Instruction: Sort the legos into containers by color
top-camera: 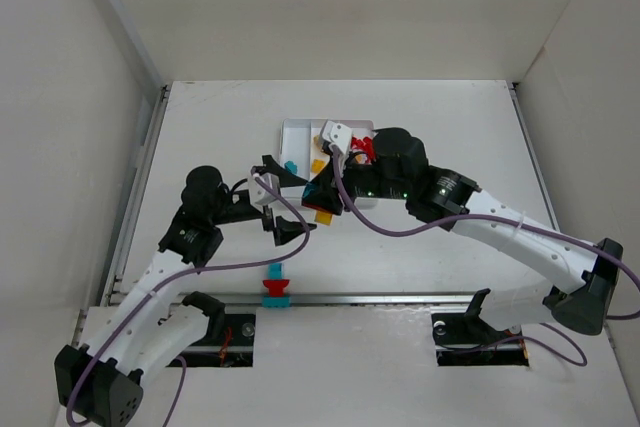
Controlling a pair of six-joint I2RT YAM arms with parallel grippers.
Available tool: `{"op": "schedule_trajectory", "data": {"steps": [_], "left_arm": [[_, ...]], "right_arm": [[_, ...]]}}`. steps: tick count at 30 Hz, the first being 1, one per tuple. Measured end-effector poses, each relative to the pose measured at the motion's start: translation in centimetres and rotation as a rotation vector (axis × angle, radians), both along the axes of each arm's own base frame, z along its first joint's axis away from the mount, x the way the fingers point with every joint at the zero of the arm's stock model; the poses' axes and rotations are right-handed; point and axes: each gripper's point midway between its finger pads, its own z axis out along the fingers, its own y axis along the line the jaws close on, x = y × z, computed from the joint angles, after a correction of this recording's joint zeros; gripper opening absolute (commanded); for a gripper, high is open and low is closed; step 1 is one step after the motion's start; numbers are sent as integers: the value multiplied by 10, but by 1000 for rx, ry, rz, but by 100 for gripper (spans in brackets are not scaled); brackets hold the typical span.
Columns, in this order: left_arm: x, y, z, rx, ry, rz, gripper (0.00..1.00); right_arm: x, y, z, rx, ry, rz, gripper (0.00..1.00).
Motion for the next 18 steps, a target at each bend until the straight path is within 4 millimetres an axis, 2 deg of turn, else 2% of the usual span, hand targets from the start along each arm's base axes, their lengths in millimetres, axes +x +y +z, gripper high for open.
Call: {"op": "schedule_trajectory", "data": {"steps": [8,12,13,15,18], "left_arm": [[-5,-3,-2,20,2,-54,80],[-12,-3,-2,26,6,-89,63],[-13,-3,-2,28,8,-96,52],[-14,-3,-4,34,9,-100,44],[-12,-2,-4,38,3,-92,41]], "right_arm": [[-7,1,-9,-13,6,44,0],[-9,1,-15,-25,12,55,0],[-9,1,-15,-24,9,57,0],[-10,1,-15,-24,11,65,0],[-12,1,-15,-24,13,77,0]]}}
